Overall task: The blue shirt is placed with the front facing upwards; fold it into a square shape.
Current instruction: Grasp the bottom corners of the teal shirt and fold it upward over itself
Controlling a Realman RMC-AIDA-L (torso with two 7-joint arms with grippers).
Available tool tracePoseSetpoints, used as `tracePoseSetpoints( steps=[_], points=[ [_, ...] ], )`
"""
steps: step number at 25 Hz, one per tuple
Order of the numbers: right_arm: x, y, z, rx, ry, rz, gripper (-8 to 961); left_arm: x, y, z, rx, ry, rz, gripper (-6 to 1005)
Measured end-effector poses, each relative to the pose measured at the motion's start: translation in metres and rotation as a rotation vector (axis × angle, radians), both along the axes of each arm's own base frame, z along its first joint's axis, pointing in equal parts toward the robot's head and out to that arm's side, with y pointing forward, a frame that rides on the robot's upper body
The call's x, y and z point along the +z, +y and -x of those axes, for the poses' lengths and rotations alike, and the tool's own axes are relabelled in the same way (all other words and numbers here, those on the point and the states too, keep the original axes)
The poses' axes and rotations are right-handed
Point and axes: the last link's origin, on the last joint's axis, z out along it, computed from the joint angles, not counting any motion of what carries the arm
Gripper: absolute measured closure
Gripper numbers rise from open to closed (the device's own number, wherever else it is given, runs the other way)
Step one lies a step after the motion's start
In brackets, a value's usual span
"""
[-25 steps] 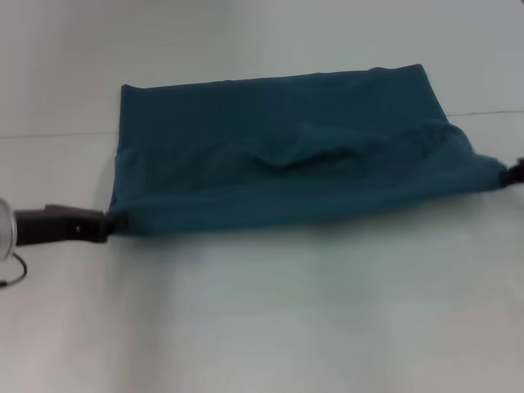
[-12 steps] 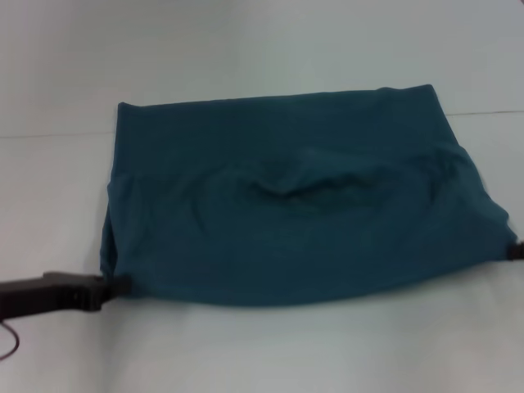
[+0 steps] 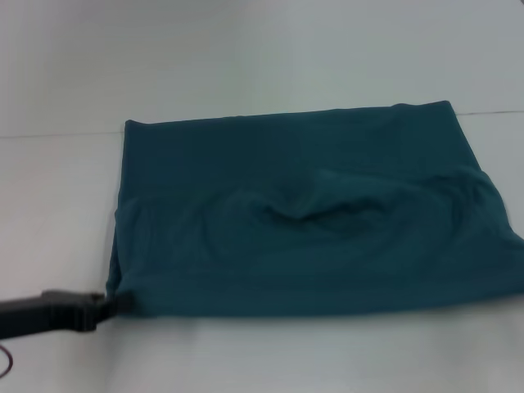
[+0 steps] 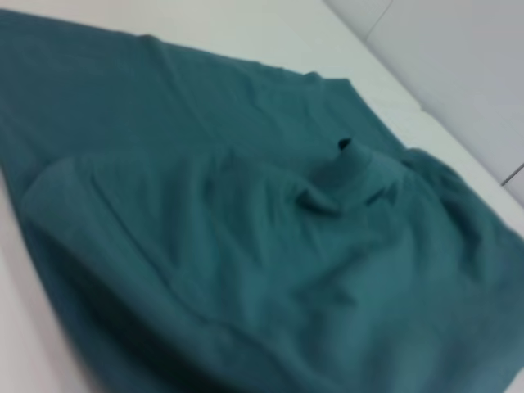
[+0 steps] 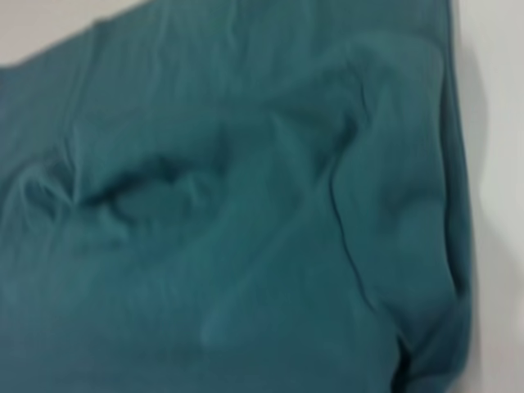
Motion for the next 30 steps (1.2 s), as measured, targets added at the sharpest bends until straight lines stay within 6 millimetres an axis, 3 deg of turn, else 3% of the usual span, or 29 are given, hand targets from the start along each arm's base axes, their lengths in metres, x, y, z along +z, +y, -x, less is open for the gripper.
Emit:
tracePoseSetpoints(
  steps=[5,6,9,11,15,17,18,25,30],
  points=[
    [0.023,0.040,0.031,0.092,0.034,-0.082,902,0.022,0.029,-0.022,-0.058,-0.008,-0.027,992],
    [0.032,0.052,0.041,0.117,0.036,-0.107,902,0.036,0.046,-0.033,-0.092,0.008,-0.050,992],
    [0.060,0.083,0.072,0.180,0.027,-0.153,901,0.052,0.061,-0.044,-0.121,0.018,-0.075,992],
    [0.078,0.092,0.089,0.214,0.015,-0.178,900,0.063,0.068,-0.053,-0.145,0.015,-0.090,992],
    [0.078,0.079,0.089,0.211,0.032,-0.154,899,0.064,0.057,-0.052,-0.151,-0.007,-0.093,992],
    [0.060,0.058,0.070,0.176,0.061,-0.113,898,0.057,0.039,-0.040,-0.124,-0.019,-0.078,992],
    [0.060,0.058,0.070,0.176,0.061,-0.113,898,0.057,0.039,-0.040,-0.124,-0.019,-0.078,992],
    [0.047,0.003,0.023,0.078,0.151,-0.101,895,0.048,0.004,-0.020,-0.089,-0.073,-0.040,993],
    [0.037,-0.018,0.005,0.042,0.190,-0.085,893,0.041,-0.019,-0.010,-0.089,-0.114,-0.007,993]
  ],
)
